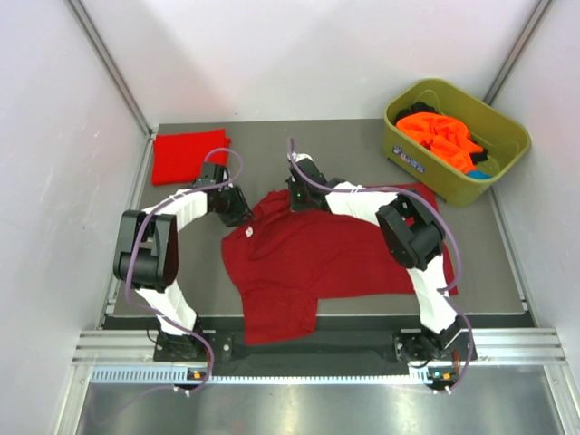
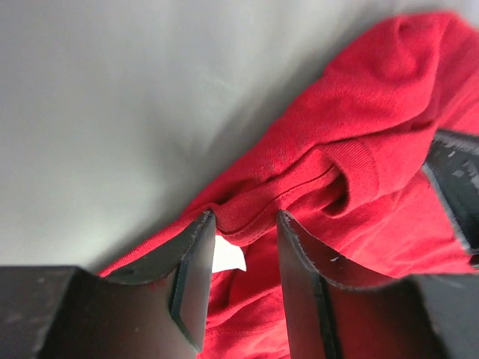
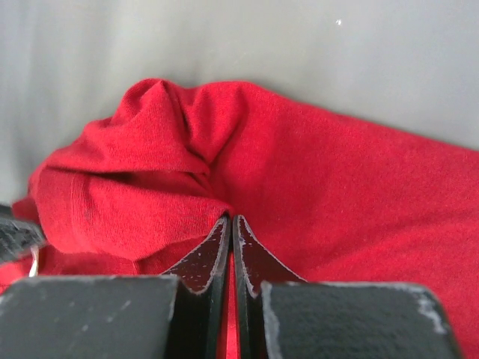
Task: Fold and stack the t-shirts
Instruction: Fold the tshirt
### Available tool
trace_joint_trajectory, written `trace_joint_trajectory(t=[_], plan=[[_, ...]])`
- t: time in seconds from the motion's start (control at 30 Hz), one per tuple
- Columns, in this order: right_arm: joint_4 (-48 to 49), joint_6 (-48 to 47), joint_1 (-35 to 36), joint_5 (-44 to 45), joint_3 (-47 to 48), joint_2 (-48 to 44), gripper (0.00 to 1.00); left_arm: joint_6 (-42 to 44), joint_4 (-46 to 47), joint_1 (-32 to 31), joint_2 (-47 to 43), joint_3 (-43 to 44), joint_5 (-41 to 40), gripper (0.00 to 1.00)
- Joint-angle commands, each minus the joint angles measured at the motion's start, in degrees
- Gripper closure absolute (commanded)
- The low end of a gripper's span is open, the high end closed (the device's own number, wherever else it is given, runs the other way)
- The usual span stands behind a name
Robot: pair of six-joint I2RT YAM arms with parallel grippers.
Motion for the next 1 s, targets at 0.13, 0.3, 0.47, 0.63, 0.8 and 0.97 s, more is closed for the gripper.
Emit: trace_joint_trajectory(t=[0.13,0.3,0.47,0.63,0.8,0.97], plan=[[4.46,-2.45,-0.87,-1.53,-2.02,-5.75,1.0,4.02,-0.49,1.81,-0.78,12.29,0.0,0.53],[4.81,-2.62,-1.57,-2.15,-2.37,-5.93,1.0,8.95,1.1,1.9,5.79,17.83,9.75,0.54],[4.99,-2.89,-2.1,-2.68,-2.46,-6.1,1.0,15.27,-1.01,1.9,11.17,19.34,18.28,0.57],[5.43,-2.8,-2.37,-4.07,-2.2,-5.66,1.0,18.71,-0.23,1.9,12.5,17.58,22.51,0.55],[5.69,-2.53,-2.54,-4.7,-1.85,-5.14,1.0,18.27,1.88,1.9,11.27,16.7,23.92,0.55],[5.69,-2.1,-2.45,-4.79,-1.58,-5.05,1.0,18.8,0.48,1.9,10.57,17.14,25.15,0.59]])
